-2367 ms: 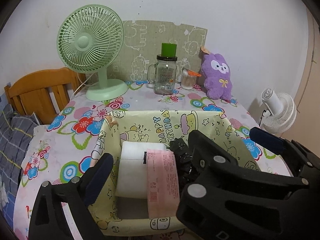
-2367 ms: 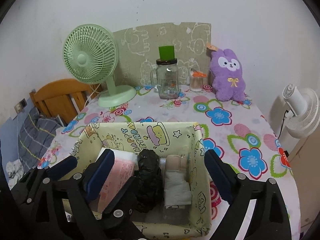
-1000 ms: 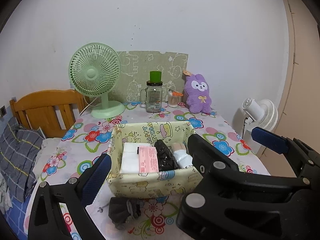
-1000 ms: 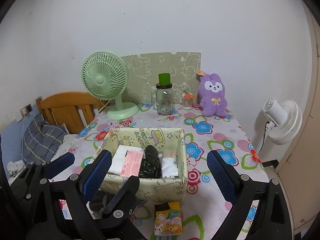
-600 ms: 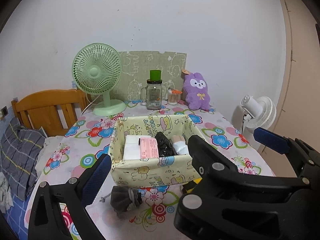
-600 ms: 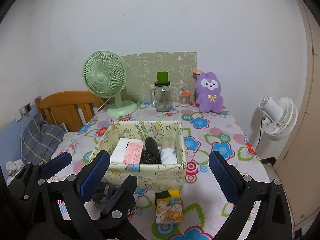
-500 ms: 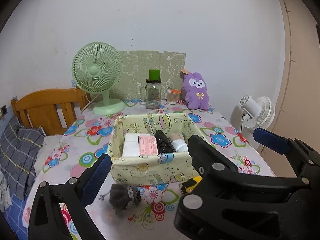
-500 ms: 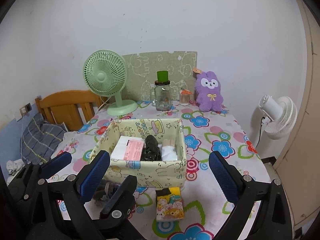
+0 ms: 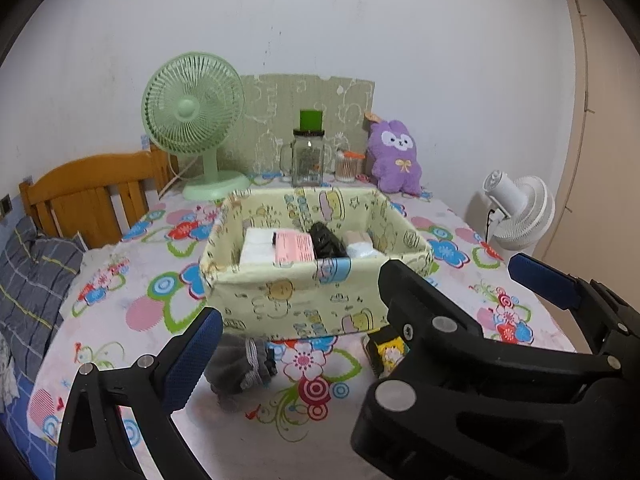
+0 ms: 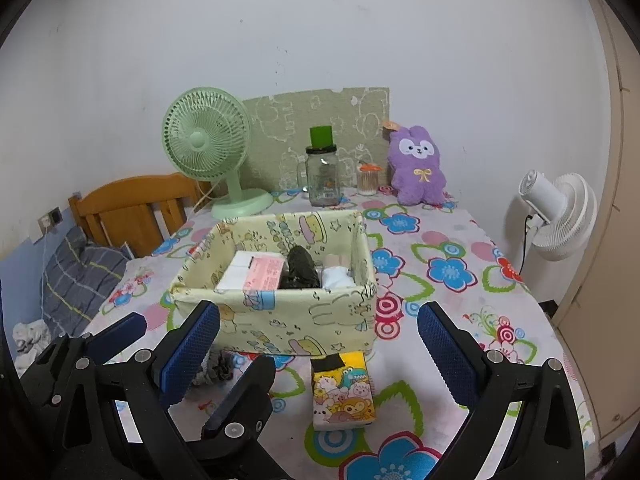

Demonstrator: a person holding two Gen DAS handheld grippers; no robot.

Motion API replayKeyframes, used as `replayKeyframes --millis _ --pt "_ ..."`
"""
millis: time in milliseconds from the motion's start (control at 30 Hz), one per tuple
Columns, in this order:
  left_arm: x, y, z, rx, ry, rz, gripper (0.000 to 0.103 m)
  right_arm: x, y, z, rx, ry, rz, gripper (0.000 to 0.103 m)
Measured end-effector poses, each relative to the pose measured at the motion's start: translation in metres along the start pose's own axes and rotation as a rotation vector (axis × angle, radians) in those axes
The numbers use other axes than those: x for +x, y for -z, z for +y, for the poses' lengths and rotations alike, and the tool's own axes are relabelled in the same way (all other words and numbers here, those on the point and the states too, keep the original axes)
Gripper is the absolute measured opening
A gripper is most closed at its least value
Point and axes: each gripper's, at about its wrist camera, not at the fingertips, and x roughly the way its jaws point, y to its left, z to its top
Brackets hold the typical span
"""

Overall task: Organize soft objects
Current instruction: 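Withdraw both grippers from the box toward the grey pouch and tissue pack, then grasp the grey drawstring pouch with the left gripper while the right gripper grasps the cartoon tissue pack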

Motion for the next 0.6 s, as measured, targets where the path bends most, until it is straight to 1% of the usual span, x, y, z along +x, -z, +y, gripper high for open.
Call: replayKeyframes --millis 233,600 --pt "0.022 0.017 -0.001 -0.011 -0.008 0.056 0.102 0.022 0.016 -0.005 -0.013 0.001 0.056 0.101" --pt "0.051 0.035 0.001 -0.041 -0.001 0.151 0.102 0.052 0.035 -0.011 -0.010 0.003 0.138 0.101"
